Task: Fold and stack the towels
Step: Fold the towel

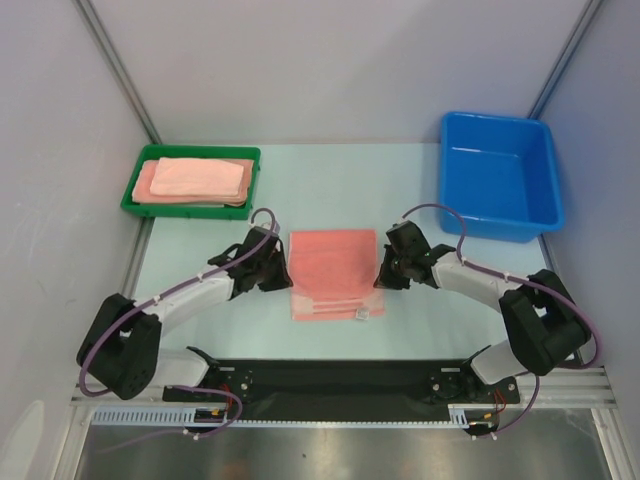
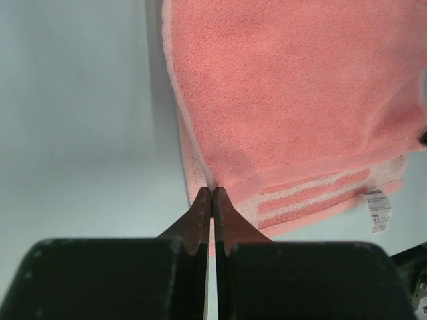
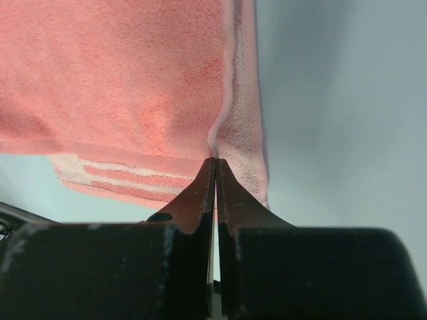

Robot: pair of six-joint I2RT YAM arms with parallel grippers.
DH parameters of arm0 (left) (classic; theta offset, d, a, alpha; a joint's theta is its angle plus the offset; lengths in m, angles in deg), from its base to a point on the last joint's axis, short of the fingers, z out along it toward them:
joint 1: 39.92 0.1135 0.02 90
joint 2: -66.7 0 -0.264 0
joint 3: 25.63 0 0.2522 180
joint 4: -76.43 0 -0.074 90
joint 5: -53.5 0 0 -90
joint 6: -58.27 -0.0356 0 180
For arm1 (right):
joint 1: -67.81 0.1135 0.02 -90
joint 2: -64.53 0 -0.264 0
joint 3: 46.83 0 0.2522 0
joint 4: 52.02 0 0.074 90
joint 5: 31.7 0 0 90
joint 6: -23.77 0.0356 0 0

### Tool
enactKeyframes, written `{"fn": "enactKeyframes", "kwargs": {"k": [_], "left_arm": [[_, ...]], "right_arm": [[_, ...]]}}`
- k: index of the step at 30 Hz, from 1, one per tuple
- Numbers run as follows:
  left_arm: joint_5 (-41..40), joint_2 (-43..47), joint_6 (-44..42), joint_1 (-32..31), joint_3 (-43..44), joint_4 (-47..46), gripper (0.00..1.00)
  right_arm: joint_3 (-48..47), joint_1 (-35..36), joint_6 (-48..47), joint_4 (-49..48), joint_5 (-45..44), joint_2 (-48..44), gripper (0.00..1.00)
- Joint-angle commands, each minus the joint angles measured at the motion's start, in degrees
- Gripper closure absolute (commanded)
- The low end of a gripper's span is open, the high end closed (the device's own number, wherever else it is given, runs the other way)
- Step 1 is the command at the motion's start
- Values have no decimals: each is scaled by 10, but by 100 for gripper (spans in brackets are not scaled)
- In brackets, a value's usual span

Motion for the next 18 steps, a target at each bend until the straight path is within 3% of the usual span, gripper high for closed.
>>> {"fn": "enactKeyframes", "kwargs": {"k": [1, 9, 12, 18], "left_arm": [[29, 36, -11, 1, 36, 44, 100], [80, 117, 37, -1, -17, 47, 100], [111, 142, 65, -10, -59, 10, 100], [99, 173, 100, -38, -138, -24, 100]], "right_arm": [[-40, 1, -30, 28, -1, -34, 100], [-37, -25, -73, 91, 14, -90, 100], [-12, -25, -75, 73, 28, -122, 100], [89, -16, -48, 11, 46, -157, 100]]}}
